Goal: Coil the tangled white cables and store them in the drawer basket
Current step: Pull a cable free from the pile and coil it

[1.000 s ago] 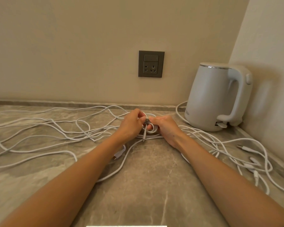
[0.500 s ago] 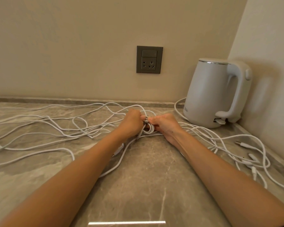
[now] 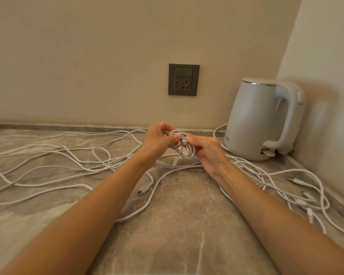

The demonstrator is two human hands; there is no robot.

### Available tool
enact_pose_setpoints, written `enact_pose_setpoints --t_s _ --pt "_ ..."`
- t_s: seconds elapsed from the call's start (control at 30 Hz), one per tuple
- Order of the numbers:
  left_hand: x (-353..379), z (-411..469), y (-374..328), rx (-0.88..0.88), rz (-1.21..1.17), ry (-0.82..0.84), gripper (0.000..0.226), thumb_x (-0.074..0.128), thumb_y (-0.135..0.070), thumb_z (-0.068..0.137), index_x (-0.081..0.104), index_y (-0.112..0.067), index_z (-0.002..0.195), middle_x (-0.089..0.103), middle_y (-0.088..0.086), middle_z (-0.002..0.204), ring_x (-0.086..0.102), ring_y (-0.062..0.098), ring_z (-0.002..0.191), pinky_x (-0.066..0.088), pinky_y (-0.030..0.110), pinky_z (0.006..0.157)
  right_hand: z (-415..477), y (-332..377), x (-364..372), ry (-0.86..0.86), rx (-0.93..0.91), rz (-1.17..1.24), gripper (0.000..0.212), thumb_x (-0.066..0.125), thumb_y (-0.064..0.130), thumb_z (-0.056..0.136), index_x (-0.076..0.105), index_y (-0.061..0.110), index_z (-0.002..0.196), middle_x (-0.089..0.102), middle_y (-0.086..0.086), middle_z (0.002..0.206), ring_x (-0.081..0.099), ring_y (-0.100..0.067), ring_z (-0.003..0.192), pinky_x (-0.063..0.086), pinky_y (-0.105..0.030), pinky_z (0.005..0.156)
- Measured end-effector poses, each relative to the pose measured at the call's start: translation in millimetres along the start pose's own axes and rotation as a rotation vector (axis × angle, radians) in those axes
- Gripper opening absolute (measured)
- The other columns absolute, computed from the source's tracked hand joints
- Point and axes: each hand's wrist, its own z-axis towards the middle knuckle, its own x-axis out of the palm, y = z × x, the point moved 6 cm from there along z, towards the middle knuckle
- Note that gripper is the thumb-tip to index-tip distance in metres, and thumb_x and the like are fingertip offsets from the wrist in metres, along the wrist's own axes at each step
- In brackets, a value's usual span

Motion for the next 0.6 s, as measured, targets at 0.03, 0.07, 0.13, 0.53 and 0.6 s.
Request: enact_pose_setpoints --t_s 0.03,0.07,0.13,0.53,0.6 --pt "-0.3 0.3 -0.6 0.003 -0.023 0.005 0.006 0.063 -0.006 0.085 0.058 -0.009 0.087 0.06 0.004 0.074 0.059 0.011 0.064 0.051 0.016 0.056 0.8 0.2 -0.7 0.002 0.004 0.004 0.011 0.062 -0.003 0.08 0.067 -0.008 0.088 0.07 -0.014 0.082 0.063 -0.02 0.073 0.054 -0.029 0.076" --pt "-0.7 1.2 -2.1 -0.002 -0.059 0.009 0.006 0.062 -0.008 0.087 0.058 -0.012 0.084 0.061 0.004 0.075 0.059 0.011 0.065 0.051 0.016 0.057 1.3 1.9 -0.4 0.007 0.006 0.008 0.005 0.062 -0.001 0.081 0.066 -0.004 0.081 0.069 -0.01 0.075 0.062 -0.017 0.069 0.053 -0.027 0.072" --pt "-3.6 1.6 -1.1 -0.022 -0.114 0.007 0.005 0.057 -0.009 0.09 0.059 -0.011 0.085 0.061 0.003 0.076 0.058 0.011 0.066 0.05 0.016 0.058 1.6 2.0 1.5 0.021 0.004 0.013 0.009 0.061 -0.002 0.083 0.059 0.003 0.076 0.066 -0.007 0.07 0.062 -0.013 0.062 0.052 -0.024 0.065" --pt "-13.8 3.7 -5.7 0.06 0.024 -0.06 0.011 0.057 0.001 0.087 0.066 -0.003 0.093 0.064 0.005 0.073 0.059 0.015 0.068 0.051 0.028 0.072 -10.0 9.4 23.1 0.235 -0.075 -0.275 0.019 0.054 0.003 0.092 0.064 0.014 0.104 0.067 -0.008 0.105 0.064 -0.016 0.092 0.054 -0.028 0.08" --pt "-13.1 2.5 -6.3 0.07 0.033 -0.058 0.011 0.057 0.001 0.087 0.066 -0.006 0.09 0.063 0.005 0.071 0.058 0.015 0.066 0.051 0.028 0.071 -8.2 10.4 21.7 0.177 -0.167 -0.397 0.014 0.058 0.006 0.09 0.063 0.015 0.101 0.066 -0.01 0.104 0.064 -0.015 0.087 0.054 -0.025 0.077"
